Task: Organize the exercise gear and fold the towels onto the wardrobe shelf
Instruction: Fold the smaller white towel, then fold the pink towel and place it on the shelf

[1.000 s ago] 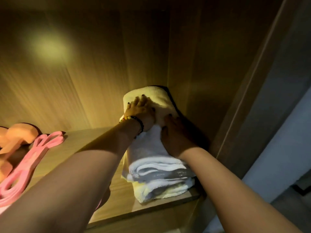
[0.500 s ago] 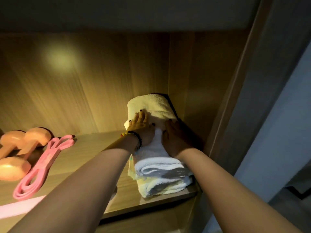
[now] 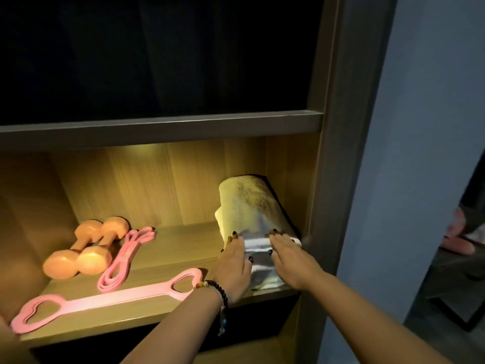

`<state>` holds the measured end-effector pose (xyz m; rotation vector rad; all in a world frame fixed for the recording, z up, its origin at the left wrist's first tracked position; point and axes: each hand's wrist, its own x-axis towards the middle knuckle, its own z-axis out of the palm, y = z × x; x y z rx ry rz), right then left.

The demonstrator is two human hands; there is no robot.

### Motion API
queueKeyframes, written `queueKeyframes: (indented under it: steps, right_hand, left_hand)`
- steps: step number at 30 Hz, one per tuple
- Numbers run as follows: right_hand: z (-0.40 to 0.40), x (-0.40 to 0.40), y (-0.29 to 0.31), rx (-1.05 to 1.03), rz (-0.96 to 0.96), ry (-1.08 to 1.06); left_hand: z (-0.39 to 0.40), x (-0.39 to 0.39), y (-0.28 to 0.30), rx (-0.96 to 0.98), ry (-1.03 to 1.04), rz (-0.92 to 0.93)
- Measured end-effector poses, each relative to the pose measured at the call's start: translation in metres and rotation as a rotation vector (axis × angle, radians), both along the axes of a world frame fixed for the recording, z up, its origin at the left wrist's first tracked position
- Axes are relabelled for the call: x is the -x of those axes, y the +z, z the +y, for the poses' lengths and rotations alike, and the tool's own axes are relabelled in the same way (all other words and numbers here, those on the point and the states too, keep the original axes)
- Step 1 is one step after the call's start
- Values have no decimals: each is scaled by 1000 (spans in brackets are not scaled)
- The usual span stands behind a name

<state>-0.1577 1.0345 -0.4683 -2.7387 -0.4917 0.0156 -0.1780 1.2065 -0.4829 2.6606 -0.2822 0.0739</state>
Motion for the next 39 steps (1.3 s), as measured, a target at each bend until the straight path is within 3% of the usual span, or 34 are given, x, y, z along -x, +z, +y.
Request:
queueKeyframes:
  steps: [3,14,21,30,39]
  right_hand:
    - [-10,39,8,-71,-1,14]
    - [-28,180,15,-24,-102,130]
    - [-56,224,6,-11,-109,127]
    - [-98,211,-25,31,-45,-71]
    - [-148,138,-63,-67,93,-336]
  left_hand:
    - [8,39,7,-1,-41,-34]
    - [-2,182,21,-14,-6,-69]
    - [-12,229,19,-119,-77,-94]
    - [-39,193,-1,12,-160,-41]
    - [-116,73,-44,-70,-427,13]
